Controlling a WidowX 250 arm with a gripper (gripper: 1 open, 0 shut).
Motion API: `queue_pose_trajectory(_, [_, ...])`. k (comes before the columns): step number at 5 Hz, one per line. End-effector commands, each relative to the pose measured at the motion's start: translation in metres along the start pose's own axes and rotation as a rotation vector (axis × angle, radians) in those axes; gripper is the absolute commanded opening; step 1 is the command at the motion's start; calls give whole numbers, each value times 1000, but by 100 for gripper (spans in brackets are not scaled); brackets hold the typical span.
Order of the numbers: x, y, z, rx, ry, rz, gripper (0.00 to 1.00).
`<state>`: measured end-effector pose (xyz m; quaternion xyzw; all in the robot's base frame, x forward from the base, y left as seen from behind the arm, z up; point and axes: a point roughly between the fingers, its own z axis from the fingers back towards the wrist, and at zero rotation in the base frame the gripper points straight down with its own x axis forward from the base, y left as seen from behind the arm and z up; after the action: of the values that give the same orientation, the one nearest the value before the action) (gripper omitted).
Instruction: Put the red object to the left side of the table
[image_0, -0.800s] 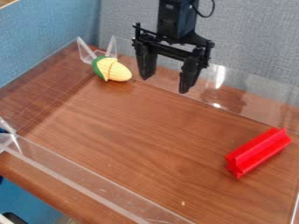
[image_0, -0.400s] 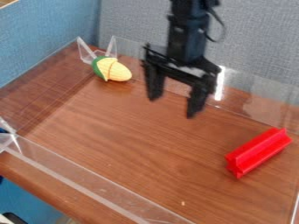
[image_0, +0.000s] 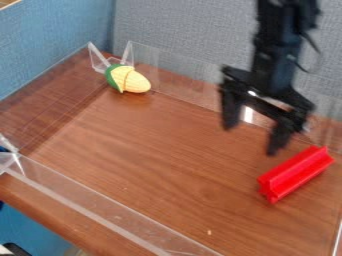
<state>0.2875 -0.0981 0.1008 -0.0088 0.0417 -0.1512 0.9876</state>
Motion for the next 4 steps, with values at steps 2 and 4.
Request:
queue_pose_trajectory(2, [38,-30,-16,3,-69,-151,100])
queue_pose_trajectory(4, [51,-24,-39,-2,-68,-217,100])
